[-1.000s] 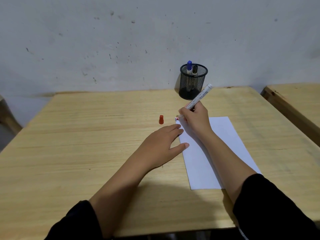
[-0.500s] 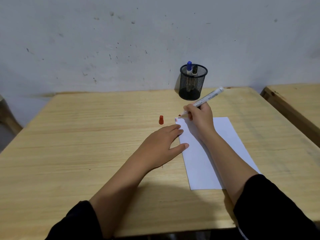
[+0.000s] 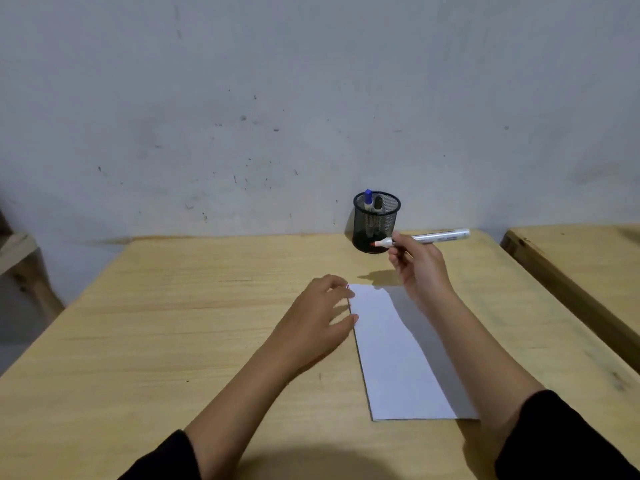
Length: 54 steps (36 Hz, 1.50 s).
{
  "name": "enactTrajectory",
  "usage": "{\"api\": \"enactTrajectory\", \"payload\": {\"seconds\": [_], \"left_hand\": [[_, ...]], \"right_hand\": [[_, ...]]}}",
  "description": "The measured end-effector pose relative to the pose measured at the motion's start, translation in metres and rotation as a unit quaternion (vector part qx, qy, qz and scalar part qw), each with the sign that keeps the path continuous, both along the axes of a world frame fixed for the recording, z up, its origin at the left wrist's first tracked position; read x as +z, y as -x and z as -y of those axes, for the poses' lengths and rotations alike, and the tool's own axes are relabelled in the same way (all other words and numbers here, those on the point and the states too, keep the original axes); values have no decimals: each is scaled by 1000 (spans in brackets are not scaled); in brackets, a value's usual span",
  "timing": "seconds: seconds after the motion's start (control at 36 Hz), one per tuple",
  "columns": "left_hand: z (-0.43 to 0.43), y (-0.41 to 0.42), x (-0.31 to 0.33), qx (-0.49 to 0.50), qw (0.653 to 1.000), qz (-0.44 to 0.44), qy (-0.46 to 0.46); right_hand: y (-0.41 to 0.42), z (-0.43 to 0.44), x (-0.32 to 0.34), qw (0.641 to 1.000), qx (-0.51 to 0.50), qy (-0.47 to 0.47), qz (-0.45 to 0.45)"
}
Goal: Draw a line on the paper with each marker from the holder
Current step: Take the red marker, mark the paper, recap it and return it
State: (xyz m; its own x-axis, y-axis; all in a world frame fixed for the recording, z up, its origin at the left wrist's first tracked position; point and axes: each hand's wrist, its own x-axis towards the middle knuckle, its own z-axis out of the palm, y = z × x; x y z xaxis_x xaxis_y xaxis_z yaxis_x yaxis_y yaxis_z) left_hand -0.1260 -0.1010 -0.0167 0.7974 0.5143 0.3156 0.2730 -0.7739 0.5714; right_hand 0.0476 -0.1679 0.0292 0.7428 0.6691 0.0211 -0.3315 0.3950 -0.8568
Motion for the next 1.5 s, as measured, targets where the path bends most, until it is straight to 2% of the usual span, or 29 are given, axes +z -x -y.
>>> {"api": "enactTrajectory", "payload": {"seconds": [0.08, 0.25, 0.33, 0.44, 0.5, 0.58, 0.67, 0.83, 0.92, 1.11, 1.19, 1.36, 1.42, 1.5], "left_hand": [[-16, -5, 5, 54, 998, 38, 17], [-42, -15, -12, 112, 989, -90, 23], [-44, -18, -15, 113, 987, -115, 1], [-39, -20, -11, 127, 989, -64, 50], [-31, -20, -7, 134, 977, 27, 162], [-18, -20, 6, 119, 917, 161, 344], [-10, -21, 16, 75, 836, 234, 491], [-1, -19, 21, 38, 732, 303, 609], [4, -17, 24, 21, 701, 321, 636], [11, -15, 26, -7, 697, 319, 642], [12, -14, 28, -17, 711, 310, 631], [8, -13, 31, -29, 772, 263, 578], [6, -12, 32, -31, 780, 262, 568], [7, -12, 35, -38, 771, 275, 574]], "right_hand": [[-2, 4, -3, 1000, 10, -3, 20], [3, 15, -24, 999, 15, 14, 42], [6, 23, -25, 997, 26, 8, 74], [7, 34, -21, 993, 31, -4, 117], [8, 38, -21, 989, 33, -2, 145], [11, 42, -23, 984, 38, -4, 176], [14, 43, -26, 979, 47, -17, 197], [23, 38, -24, 978, 46, -49, 198], [26, 37, -23, 977, 49, -56, 202], [31, 33, -26, 975, 67, -48, 207], [31, 33, -28, 975, 77, -49, 203], [29, 32, -29, 969, 115, -42, 212], [29, 32, -30, 968, 117, -47, 215], [31, 29, -30, 969, 113, -69, 207]]}}
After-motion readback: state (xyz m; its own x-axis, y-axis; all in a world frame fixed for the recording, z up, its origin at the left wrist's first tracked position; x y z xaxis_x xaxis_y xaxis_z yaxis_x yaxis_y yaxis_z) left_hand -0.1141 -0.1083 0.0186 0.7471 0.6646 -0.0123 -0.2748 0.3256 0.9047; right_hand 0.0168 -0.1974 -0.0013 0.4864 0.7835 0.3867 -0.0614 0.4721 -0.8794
